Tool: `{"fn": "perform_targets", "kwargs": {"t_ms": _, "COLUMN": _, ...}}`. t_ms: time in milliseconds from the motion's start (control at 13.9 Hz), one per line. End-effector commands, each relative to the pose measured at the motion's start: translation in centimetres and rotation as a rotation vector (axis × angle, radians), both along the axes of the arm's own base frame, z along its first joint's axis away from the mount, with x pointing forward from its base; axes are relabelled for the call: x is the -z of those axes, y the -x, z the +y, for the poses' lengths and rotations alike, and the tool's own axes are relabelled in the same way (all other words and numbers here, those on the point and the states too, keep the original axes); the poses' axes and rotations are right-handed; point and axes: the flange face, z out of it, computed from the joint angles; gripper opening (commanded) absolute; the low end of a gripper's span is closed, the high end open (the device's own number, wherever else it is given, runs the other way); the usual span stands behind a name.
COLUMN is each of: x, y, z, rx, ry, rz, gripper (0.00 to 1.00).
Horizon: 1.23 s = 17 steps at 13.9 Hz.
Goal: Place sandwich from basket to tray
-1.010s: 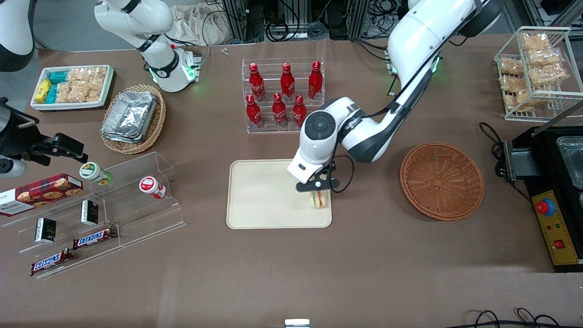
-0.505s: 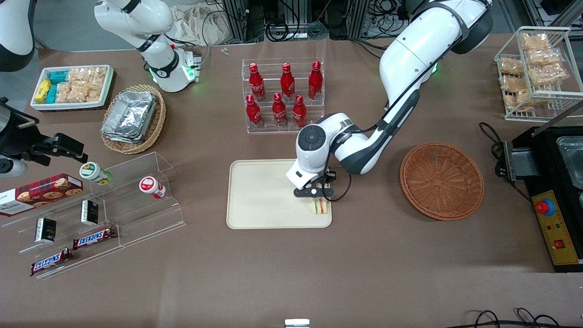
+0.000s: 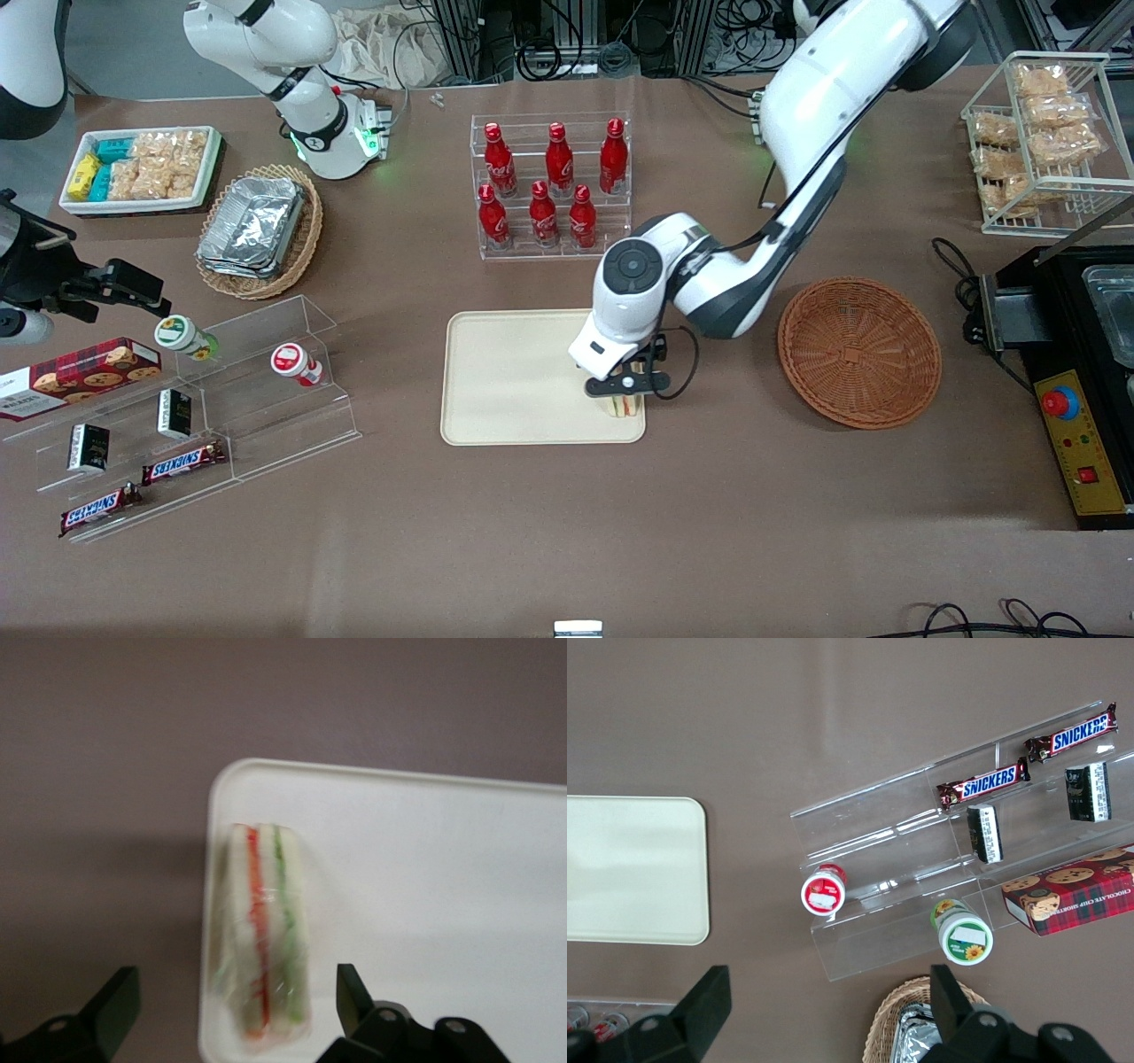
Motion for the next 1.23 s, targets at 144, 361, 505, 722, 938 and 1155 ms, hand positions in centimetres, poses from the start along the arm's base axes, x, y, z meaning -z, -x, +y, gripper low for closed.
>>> {"fn": "perform_targets", "kwargs": {"t_ms": 144, "x": -15.7, "y": 1.5, "z": 8.5, "rx": 0.036, "ry": -0.049, "rz": 0.053, "gripper": 1.00}}
{"fn": "perform_targets", "kwargs": {"t_ms": 361, "x": -21.1, "y": 1.0, "z": 16.8, "rx": 0.060, "ry": -0.020, "rz": 0.124, "gripper": 1.00}}
{"fn": "perform_targets", "kwargs": {"t_ms": 505, "x": -23.2, "y": 0.7, "z": 20.7, "rx": 0.066, "ry": 0.009, "rz": 0.133, "gripper": 1.00}}
{"fn": "perform_targets", "kwargs": {"t_ms": 722, "x": -24.6, "y": 0.2, "z": 26.4, "rx": 0.047, "ry": 0.009, "rz": 0.158, "gripper": 1.00}}
{"fn": "perform_targets", "kwargs": {"t_ms": 938, "x": -25.6, "y": 0.7, "z": 33.2, "rx": 0.064, "ry": -0.014, "rz": 0.201, "gripper": 1.00}}
{"fn": "perform_targets", "kwargs": {"t_ms": 1155, "x": -26.2, "y": 2.5, "z": 38.2, "rx": 0.076, "ry": -0.015, "rz": 0.203, "gripper": 1.00}}
